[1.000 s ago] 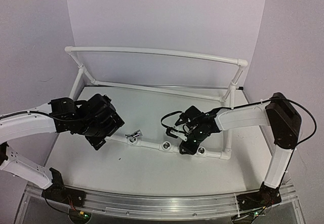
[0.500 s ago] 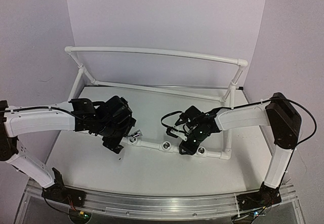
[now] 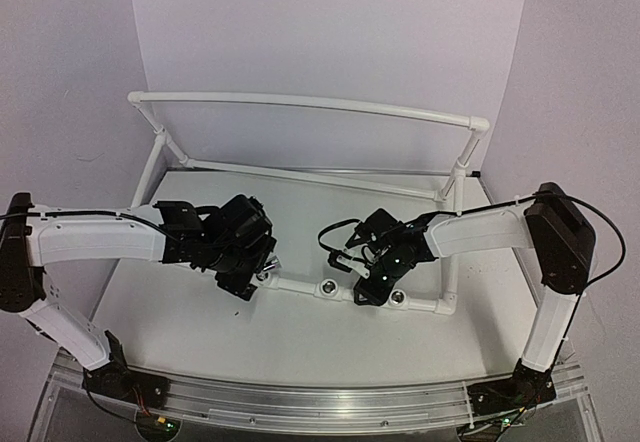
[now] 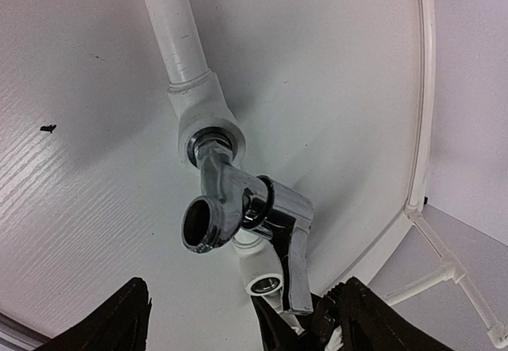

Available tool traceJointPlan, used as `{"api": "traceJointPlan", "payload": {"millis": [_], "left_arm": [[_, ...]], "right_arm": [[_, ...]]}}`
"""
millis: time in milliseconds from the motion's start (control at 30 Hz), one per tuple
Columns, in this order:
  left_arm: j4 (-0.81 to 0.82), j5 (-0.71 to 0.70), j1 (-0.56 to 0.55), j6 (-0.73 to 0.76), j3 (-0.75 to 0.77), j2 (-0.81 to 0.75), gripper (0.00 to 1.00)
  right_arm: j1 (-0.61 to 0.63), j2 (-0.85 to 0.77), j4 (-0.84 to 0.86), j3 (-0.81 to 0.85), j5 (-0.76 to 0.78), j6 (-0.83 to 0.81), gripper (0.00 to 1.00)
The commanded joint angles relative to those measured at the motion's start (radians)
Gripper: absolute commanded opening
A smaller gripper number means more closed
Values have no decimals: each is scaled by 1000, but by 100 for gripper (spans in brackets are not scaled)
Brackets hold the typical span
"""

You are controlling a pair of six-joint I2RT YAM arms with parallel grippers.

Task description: Install the water faucets

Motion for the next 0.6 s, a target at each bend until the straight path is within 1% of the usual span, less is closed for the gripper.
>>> {"api": "traceJointPlan", "payload": {"millis": [0,133,367,567], "left_arm": [[7,-58,-4,-469,-15,16,80],[-23,-83,-3,-476,2,38,80],[15,-89,13,-483,-10,63,80],[45,-73,35,-465,-3,100,77]], "right_arm": [[6,-43,-12,19,-16,6,37],[6,-45,-13,17,-18,6,37],[6,-48,-13,15,-21,8,36],[6,-51,-13,12,-19,8,36]]}}
